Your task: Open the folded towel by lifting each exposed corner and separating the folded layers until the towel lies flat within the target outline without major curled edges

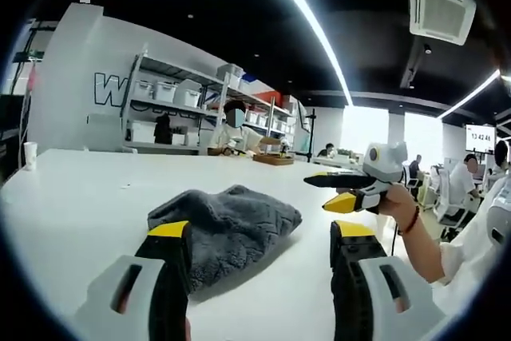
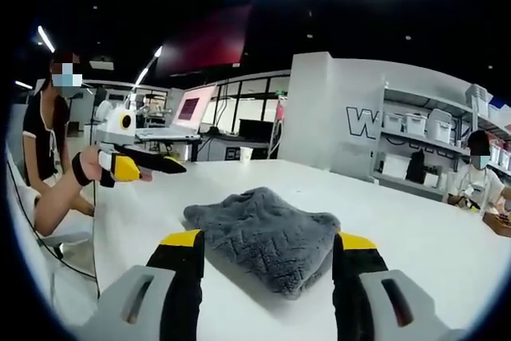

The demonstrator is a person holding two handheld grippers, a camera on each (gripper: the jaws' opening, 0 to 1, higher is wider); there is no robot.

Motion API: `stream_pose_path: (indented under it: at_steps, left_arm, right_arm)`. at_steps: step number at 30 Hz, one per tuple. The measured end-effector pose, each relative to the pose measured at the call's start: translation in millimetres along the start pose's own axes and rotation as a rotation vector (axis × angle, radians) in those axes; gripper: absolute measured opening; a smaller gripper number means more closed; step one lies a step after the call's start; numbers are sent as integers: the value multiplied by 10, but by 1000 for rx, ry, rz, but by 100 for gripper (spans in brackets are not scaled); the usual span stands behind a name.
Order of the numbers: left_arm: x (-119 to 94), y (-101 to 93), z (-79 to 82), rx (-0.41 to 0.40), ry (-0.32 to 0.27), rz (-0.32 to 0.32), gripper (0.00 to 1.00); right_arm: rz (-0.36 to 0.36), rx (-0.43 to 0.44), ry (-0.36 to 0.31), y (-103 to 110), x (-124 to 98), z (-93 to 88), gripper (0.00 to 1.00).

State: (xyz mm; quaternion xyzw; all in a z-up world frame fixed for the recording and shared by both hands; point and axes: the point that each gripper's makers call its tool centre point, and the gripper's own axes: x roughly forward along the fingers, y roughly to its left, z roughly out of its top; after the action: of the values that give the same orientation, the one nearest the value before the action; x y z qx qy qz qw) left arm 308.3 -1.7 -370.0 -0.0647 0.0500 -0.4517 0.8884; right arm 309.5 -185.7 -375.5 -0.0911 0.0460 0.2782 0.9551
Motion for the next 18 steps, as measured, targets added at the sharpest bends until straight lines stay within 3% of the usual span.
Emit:
stream_pose_path:
  at_steps: [14,18]
  left_arm:
    - [93,59,-40,-7,16,7,70]
    - [129,84,-111,7,49,12,70]
  right_arm:
    - [-5,23,8,-94,43,-20,61]
    - [-12,24,2,-109,44,4,61]
